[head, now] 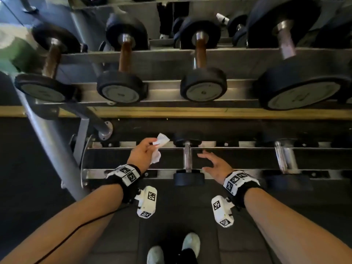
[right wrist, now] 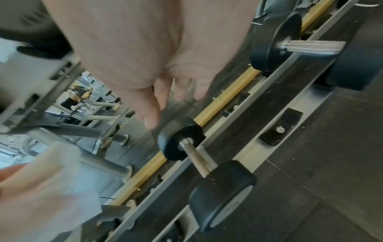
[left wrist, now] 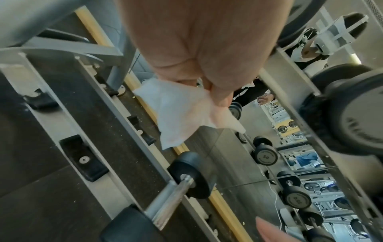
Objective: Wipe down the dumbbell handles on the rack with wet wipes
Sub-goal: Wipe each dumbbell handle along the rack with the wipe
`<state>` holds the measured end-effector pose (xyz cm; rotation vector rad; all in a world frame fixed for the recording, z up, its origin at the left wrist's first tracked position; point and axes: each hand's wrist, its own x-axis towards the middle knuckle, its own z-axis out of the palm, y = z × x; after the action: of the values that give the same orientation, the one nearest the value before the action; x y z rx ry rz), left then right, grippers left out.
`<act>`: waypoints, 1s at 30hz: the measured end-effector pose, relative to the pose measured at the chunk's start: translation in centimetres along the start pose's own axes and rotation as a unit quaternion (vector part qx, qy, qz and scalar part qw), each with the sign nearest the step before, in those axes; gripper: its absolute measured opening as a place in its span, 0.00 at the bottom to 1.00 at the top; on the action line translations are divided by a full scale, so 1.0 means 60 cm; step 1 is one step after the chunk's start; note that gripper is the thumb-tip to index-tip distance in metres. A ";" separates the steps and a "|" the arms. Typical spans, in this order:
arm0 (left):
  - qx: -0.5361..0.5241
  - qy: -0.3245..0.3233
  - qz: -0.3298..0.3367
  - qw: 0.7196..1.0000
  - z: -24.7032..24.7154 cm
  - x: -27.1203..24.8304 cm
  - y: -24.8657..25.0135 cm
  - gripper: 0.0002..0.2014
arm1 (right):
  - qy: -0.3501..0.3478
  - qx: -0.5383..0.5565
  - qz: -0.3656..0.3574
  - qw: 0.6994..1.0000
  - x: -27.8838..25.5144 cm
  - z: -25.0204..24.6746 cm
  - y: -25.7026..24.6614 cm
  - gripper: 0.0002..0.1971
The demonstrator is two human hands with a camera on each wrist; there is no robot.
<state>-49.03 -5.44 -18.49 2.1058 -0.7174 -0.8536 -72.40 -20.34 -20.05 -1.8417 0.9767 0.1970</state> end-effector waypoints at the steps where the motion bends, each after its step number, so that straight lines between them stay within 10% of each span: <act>1: 0.013 0.007 0.004 1.000 0.013 0.006 -0.028 0.15 | 0.000 -0.001 0.010 1.000 0.011 0.016 0.025 0.25; 17: -0.010 0.047 0.134 0.990 0.281 0.194 -0.263 0.15 | -0.035 0.209 -0.067 0.975 0.174 0.136 0.281 0.16; 30: 0.082 -0.113 0.282 0.949 0.313 0.285 -0.265 0.15 | -0.029 0.219 -0.170 0.960 0.199 0.149 0.330 0.15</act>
<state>-49.13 -16.38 -46.38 1.7993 -1.4682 -0.7297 -75.82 -22.75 -44.45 -1.5496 0.5883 -0.1652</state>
